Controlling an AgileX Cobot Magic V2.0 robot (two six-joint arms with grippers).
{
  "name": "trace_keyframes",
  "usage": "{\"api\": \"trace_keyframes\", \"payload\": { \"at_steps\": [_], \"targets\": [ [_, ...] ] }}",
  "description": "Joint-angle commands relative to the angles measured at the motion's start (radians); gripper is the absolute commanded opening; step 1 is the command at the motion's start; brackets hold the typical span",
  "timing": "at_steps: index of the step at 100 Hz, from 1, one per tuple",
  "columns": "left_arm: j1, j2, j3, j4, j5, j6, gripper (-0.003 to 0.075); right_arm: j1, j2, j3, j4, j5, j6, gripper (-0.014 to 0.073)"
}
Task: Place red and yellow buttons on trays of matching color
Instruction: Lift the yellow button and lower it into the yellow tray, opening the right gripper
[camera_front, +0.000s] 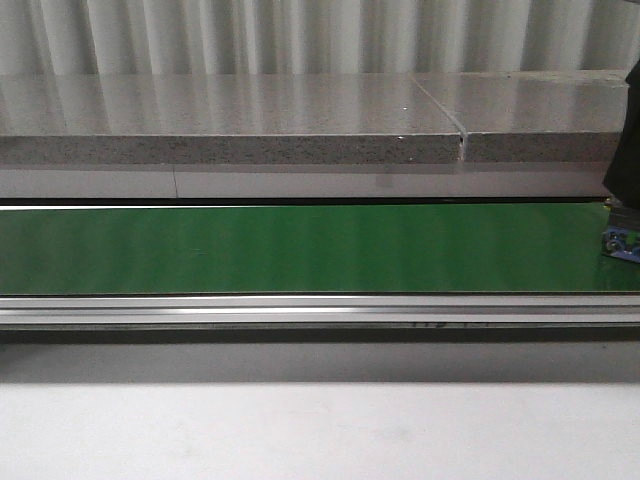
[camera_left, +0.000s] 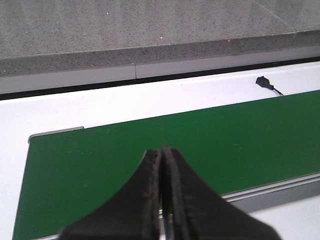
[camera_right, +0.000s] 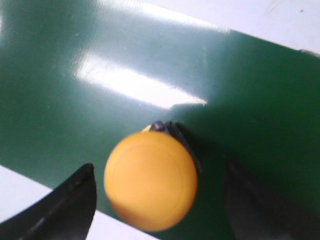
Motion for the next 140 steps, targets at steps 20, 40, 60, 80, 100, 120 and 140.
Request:
{"api": "trace_keyframes", "payload": {
  "at_steps": [20, 40, 60, 80, 100, 120, 140],
  "targets": [
    [-0.008, 0.001, -0.028, -0.022, -0.060, -0.006, -0.0020, 0.000, 0.017, -0.022, 0.028, -0.097, -0.012, 0.0371],
    [-0.008, 0.001, -0.028, -0.022, -0.060, -0.006, -0.0020, 0.000, 0.017, -0.022, 0.028, -0.081, 0.004, 0.0050],
    [-0.008, 0.001, -0.028, -0.022, -0.060, -0.006, -0.0020, -0.004, -0.030, -0.023, 0.027, -0.043, 0.062, 0.0027],
    [-0.008, 0.001, -0.028, -0.022, -0.060, -0.006, -0.0020, -0.061, -0.151, -0.021, -0.077, 0.009, 0.172, 0.0027],
    [-0.008, 0.001, -0.028, -0.022, -0.060, -0.006, -0.0020, -0.236, -0.283, 0.000, -0.240, 0.060, 0.373, 0.0027],
    [-0.008, 0.001, -0.028, -0.022, -0.060, -0.006, -0.0020, -0.450, -0.382, 0.083, -0.291, -0.015, 0.492, 0.0027],
    [-0.008, 0.001, -0.028, -0.022, -0.060, -0.006, -0.0020, -0.626, -0.402, 0.202, -0.292, -0.160, 0.561, 0.0027]
  ]
}}
